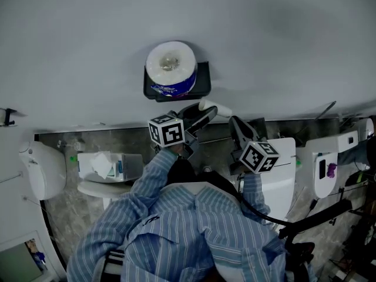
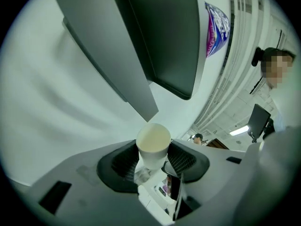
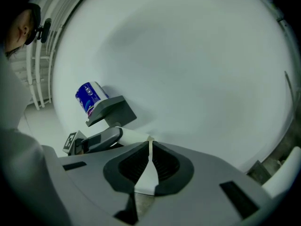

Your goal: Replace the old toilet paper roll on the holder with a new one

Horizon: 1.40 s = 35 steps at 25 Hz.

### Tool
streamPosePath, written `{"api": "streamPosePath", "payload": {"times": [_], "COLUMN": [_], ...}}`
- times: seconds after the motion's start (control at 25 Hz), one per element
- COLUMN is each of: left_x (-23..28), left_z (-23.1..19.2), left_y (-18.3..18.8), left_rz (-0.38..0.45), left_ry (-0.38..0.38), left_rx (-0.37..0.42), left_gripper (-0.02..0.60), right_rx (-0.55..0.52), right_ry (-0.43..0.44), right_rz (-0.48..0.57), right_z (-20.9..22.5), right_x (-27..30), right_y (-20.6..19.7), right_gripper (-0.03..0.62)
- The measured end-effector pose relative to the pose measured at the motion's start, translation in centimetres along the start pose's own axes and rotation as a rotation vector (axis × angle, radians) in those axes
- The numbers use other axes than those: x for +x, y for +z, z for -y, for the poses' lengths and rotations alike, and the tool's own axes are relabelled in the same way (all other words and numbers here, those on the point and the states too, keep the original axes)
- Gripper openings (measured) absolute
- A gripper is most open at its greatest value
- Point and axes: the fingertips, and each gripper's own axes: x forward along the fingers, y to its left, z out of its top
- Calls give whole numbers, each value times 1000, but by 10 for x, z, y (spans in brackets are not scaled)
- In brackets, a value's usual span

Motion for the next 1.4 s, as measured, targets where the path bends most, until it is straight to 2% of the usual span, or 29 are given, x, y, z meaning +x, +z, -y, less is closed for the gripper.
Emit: {"api": "streamPosePath", "payload": {"times": [0.28,0.44,0.64,0.8,1.0,1.16,1.32,1.4], "left_x": [-28,-48,-73,-96,-125,-149,-168,-177], "left_z": [-10,-12,-18,-25,-29,-33,-37,-40], "left_y": [6,8,9,12,17,21,22,21], "left_rz": [51,85,126,164,205,238,269,279], "left_ry": [75,110,167,210,256,300,328,341], "left_rx": [11,9,3,-6,1,8,2,-4], "left_gripper": [190,190,190,190,190,190,190,190], "right_rx": [-130,-230,-311,-394,-522,-602,-713,-733], "right_ry": [132,228,337,435,487,516,436,390], "right_rz": [6,1,6,17,98,122,103,79], "right_z": [-33,-58,-85,-117,-157,-188,-203,-206], "right_x": [8,11,15,18,24,35,55,64], "right_y": [29,39,56,72,105,118,121,120], "right_gripper": [39,140,200,287,331,359,387,399]}}
